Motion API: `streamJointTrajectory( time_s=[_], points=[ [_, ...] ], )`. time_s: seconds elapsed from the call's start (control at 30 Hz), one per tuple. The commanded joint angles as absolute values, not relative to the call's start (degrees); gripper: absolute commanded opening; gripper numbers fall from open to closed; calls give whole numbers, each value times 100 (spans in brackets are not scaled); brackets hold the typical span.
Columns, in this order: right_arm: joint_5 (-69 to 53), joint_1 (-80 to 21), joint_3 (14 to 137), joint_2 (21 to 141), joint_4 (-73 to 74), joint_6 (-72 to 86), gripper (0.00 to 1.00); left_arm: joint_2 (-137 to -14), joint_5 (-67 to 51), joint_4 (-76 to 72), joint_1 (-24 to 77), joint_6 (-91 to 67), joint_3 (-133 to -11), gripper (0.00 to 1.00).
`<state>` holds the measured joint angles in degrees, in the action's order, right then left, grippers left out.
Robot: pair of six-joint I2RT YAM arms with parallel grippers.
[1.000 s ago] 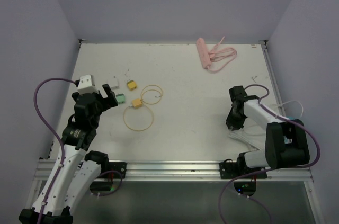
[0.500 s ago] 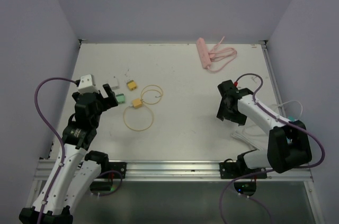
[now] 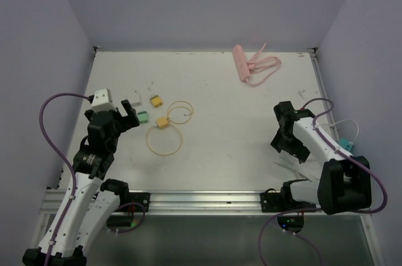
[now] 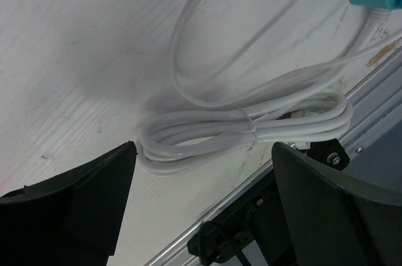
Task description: Pull the plug off the socket
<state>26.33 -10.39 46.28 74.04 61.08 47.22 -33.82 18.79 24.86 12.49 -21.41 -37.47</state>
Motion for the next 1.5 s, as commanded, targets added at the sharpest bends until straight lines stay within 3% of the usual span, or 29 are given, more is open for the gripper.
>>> streamJointTrajectory(
  time_s=[0.0,0.37,0.67,0.77,1.0,1.3,1.47],
  points=[
    [2374,-581,4325,7058,5907,5159,92,-3322,1898,2224,1301,-2048,-3691,98],
    [1477,-492,3604,7400,4492,5168,84,-3349,1916,2241,1318,-2048,-3700,98],
    [282,-527,3296,7427,3288,4641,68,-3375,1916,2232,1318,-2048,-3700,98],
    [45,-667,3261,7497,2981,4562,61,-3375,1916,2241,1318,-2048,-3700,98],
    [26,-1379,3515,7787,2892,4605,29,-3375,1925,2233,1318,-2057,-3700,98],
    [61,-2671,4551,8744,2724,4492,24,-3375,1951,2241,1318,-2048,-3709,98],
    [1331,-3032,5413,8667,3697,4490,27,-3410,1960,2250,1318,-2048,-3709,98]
  ],
)
